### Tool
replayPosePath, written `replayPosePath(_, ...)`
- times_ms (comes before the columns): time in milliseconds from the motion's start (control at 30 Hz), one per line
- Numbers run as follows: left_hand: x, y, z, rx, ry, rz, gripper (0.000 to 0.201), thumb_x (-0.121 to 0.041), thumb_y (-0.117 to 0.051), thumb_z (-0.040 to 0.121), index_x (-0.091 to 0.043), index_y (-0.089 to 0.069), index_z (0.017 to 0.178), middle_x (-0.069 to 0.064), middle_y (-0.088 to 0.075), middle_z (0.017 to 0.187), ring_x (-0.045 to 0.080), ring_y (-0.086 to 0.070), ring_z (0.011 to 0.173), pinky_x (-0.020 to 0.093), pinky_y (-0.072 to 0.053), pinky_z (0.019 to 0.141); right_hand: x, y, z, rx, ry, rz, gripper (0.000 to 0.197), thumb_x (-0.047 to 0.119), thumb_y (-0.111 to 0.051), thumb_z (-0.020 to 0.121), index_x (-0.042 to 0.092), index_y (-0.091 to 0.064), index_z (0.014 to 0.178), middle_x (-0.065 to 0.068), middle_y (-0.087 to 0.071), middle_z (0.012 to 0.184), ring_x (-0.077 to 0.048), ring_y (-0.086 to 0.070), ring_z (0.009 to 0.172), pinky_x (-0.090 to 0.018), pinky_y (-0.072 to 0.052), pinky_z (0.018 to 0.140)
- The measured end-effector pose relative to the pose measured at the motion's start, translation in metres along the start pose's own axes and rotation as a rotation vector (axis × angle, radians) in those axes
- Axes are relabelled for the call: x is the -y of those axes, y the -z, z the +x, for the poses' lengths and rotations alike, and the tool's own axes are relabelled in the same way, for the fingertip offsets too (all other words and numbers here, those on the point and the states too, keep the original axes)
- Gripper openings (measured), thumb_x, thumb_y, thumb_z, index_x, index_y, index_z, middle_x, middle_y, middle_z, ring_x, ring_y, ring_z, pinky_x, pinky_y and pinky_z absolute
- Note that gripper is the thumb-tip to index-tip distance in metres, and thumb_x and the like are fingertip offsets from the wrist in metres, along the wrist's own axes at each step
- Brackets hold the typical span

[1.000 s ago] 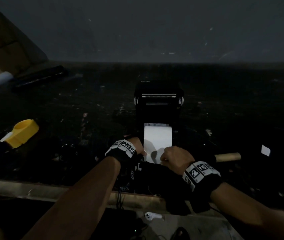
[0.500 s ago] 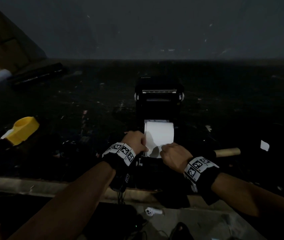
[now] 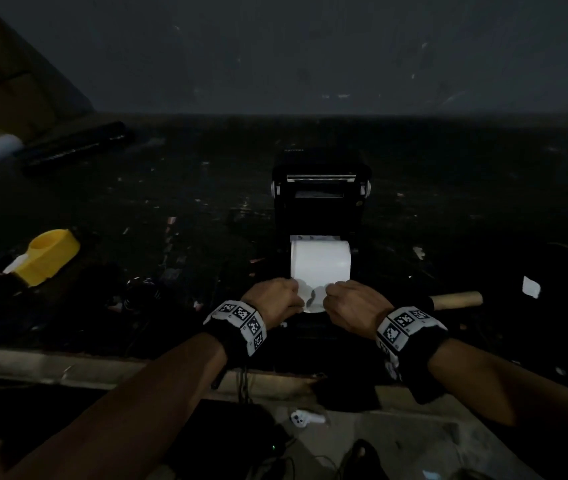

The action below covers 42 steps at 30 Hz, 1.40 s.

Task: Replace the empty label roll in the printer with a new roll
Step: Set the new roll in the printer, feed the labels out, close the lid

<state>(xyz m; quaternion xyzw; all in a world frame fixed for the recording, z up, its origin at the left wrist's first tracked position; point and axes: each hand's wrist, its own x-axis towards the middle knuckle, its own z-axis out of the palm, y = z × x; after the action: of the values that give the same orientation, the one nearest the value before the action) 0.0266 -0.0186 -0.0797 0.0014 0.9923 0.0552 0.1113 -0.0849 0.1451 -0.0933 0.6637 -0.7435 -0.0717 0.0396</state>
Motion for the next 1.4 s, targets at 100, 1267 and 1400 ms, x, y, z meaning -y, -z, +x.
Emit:
replayPosePath(100, -0.003, 0.001, 0.001, 0.034, -0.055, 0.134, 0.029, -0.023, -0.042, 0.096, -0.007, -0.065, 0.106, 0.011, -0.057, 0.115, 0.027, -0.049, 0.112, 0.035, -0.041, 0.081, 0.0, 0.002, -0.001, -0.029, -0.016, 0.014, 0.024, 0.024, -0.084, 0.054, 0.018, -0.061, 0.053, 0.002, -0.06, 0.059, -0.015, -0.059, 0.05, -0.019, -0.046, 0.047)
replayPosePath(1267, -0.017, -0.005, -0.024, -0.104, -0.022, -0.079, 0.03, -0.031, -0.053, 0.091, -0.008, -0.066, 0.104, 0.01, -0.059, 0.109, 0.026, -0.056, 0.105, 0.036, -0.045, 0.083, 0.02, 0.018, -0.037, -0.131, -0.155, 0.441, 0.021, 0.024, -0.056, 0.085, 0.01, -0.071, 0.078, -0.007, -0.064, 0.078, -0.026, -0.063, 0.072, -0.032, -0.051, 0.061)
replayPosePath(1400, -0.024, -0.003, -0.031, -0.098, -0.018, -0.094, 0.027, -0.025, -0.051, 0.092, -0.005, -0.068, 0.098, 0.012, -0.061, 0.106, 0.026, -0.057, 0.101, 0.037, -0.049, 0.081, 0.025, 0.019, -0.043, -0.118, -0.148, 0.45, 0.031, 0.03, -0.05, 0.084, 0.011, -0.073, 0.076, -0.008, -0.064, 0.076, -0.028, -0.062, 0.073, -0.035, -0.054, 0.062)
